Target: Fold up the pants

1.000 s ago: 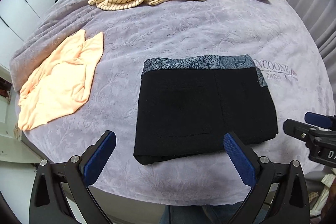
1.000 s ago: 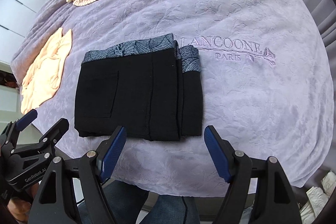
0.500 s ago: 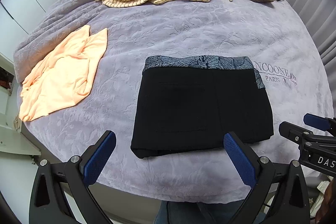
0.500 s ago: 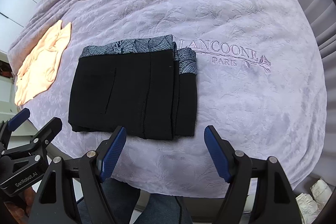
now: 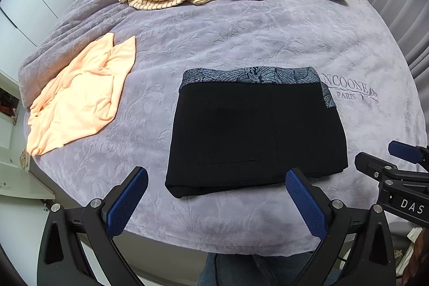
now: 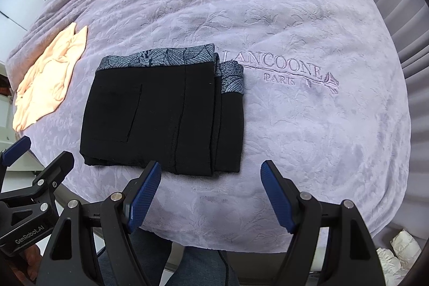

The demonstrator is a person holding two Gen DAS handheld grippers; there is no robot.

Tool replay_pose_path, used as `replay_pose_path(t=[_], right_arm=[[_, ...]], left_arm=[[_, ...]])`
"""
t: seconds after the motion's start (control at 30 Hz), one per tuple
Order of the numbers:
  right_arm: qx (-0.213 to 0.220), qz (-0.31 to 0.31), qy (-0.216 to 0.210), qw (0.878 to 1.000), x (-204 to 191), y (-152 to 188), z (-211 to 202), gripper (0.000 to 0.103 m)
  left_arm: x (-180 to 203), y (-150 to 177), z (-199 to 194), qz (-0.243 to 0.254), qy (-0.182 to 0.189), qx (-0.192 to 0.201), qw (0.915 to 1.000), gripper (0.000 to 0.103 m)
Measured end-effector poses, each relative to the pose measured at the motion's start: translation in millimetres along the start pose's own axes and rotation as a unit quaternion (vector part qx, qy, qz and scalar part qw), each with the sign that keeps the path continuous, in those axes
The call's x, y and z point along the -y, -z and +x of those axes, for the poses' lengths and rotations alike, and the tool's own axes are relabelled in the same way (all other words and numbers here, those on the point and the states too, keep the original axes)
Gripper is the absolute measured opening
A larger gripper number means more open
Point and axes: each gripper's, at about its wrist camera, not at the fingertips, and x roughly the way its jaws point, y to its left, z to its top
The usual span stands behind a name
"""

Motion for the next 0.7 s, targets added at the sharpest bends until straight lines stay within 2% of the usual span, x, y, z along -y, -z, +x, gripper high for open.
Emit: replay_pose_path(t=[0.7], right_arm=[[-0.004,-0.004,0.005,1.000,4.1,-1.0,3.3,0.080]], left_arm=[[3.4,-1.9,5.6,0.003,0.007,-0.013,0.9999,0.103]])
